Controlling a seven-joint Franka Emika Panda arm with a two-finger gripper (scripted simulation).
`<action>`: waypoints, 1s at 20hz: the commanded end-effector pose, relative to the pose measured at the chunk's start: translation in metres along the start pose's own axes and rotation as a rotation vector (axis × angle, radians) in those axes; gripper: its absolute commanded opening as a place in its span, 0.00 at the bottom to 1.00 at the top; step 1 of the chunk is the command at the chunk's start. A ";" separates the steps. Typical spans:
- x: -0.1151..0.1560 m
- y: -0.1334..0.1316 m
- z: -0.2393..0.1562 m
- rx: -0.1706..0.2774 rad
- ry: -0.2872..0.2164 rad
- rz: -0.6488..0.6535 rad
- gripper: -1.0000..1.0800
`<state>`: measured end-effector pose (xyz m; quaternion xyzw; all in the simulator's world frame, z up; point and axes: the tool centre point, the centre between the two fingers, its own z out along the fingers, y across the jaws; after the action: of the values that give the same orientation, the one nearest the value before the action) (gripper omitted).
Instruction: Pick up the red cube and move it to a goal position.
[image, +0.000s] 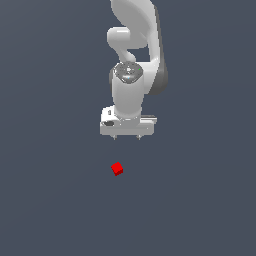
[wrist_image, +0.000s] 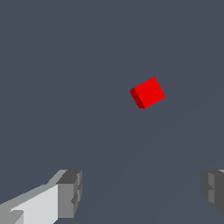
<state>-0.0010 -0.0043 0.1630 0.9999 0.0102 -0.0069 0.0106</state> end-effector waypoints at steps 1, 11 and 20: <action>0.000 0.000 0.000 0.000 0.000 0.000 0.96; 0.007 0.007 0.016 0.002 0.002 -0.057 0.96; 0.028 0.024 0.060 0.008 0.008 -0.211 0.96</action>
<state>0.0228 -0.0259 0.1125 0.9950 0.0998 -0.0042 0.0066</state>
